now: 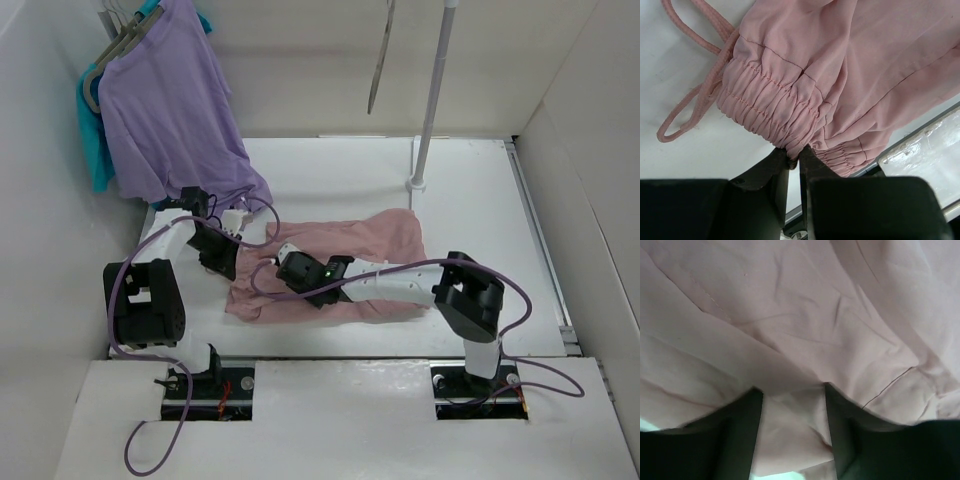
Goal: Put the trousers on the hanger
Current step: Fold the trousers at the center of the board.
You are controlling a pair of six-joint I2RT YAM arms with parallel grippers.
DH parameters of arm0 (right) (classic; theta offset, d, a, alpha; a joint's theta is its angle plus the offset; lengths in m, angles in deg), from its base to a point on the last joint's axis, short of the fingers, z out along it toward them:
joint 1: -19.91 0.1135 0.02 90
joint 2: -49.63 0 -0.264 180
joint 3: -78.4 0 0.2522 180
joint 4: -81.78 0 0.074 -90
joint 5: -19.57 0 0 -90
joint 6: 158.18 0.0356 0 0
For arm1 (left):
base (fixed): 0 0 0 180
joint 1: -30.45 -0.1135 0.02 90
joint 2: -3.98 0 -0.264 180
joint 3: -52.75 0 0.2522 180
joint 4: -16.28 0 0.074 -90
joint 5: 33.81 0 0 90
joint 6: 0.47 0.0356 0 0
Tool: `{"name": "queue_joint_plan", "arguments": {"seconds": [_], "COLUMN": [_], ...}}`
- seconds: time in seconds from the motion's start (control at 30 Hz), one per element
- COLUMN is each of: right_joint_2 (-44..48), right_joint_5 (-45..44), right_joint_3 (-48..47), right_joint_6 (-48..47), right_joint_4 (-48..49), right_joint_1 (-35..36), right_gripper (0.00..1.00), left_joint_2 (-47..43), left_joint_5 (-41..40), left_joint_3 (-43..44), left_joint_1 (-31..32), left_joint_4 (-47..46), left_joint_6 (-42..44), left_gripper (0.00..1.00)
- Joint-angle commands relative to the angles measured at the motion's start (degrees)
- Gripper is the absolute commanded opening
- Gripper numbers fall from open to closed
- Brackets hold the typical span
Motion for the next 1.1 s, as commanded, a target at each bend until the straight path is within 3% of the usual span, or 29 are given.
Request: {"name": "queue_joint_plan", "arguments": {"seconds": [0.0, 0.03, 0.1, 0.13, 0.33, 0.43, 0.73, 0.83, 0.87, 0.9, 0.93, 0.97, 1.07], "right_joint_2": [-0.41, -0.41, -0.41, -0.41, 4.94, 9.15, 18.04, 17.35, 16.65, 15.51, 14.28, 12.26, 12.67], "right_joint_5": [-2.51, -3.03, -4.78, -5.49, -11.02, -11.04, 4.5, 11.45, 13.03, 16.0, 16.03, 16.64, 16.65], "right_joint_3": [-0.21, -0.21, -1.25, -1.87, -1.17, -0.04, 9.63, 11.21, 11.22, 11.22, 10.35, 9.73, 9.2], "right_joint_6": [-1.1, -1.1, -0.23, 0.47, 5.22, 6.72, 2.77, 1.36, 0.84, -0.3, -0.31, -1.01, -1.02], "right_joint_4": [0.91, 0.91, -0.57, -1.1, -5.57, -7.09, -5.06, -5.06, -5.06, -5.06, -6.8, -6.82, -7.61], "right_joint_1": [0.43, 0.43, 0.43, 0.43, 0.43, 0.43, 2.1, 2.1, 2.1, 2.1, 2.1, 2.1, 2.1], "right_gripper": [0.48, 0.28, 0.05, 0.0, 0.0, 0.0, 0.0, 0.0, 0.04, 0.12, 0.23, 0.46, 0.6], "left_joint_2": [-1.39, -1.39, -0.86, -0.86, -2.0, -4.89, -8.76, -10.0, -10.0, -10.0, -9.3, -9.3, -7.89], "left_joint_5": [1.53, 1.53, 0.49, -0.31, -2.43, -6.97, -10.51, -11.03, -11.04, -11.56, -12.17, -12.18, -12.18], "left_joint_3": [2.44, 2.97, 4.62, 5.42, 17.7, 18.79, 2.28, -2.03, -3.0, -3.88, -4.49, -5.28, -2.84], "left_joint_1": [0.31, 0.31, 0.31, 0.31, 0.31, 2.75, 10.41, 12.08, 12.95, 12.96, 12.96, 12.96, 9.28], "left_joint_4": [2.32, 3.54, 5.3, 6.27, 14.0, 14.01, 14.01, 14.01, 14.01, 14.01, 14.01, 14.01, 14.01], "left_joint_6": [0.39, 0.91, 2.66, 3.37, 6.36, 5.83, 11.88, 14.18, 14.71, 15.5, 15.5, 16.11, 16.82], "left_gripper": [0.0, 0.0, 0.0, 0.0, 0.0, 0.0, 0.0, 0.19, 0.28, 0.52, 0.59, 0.65, 0.8]}}
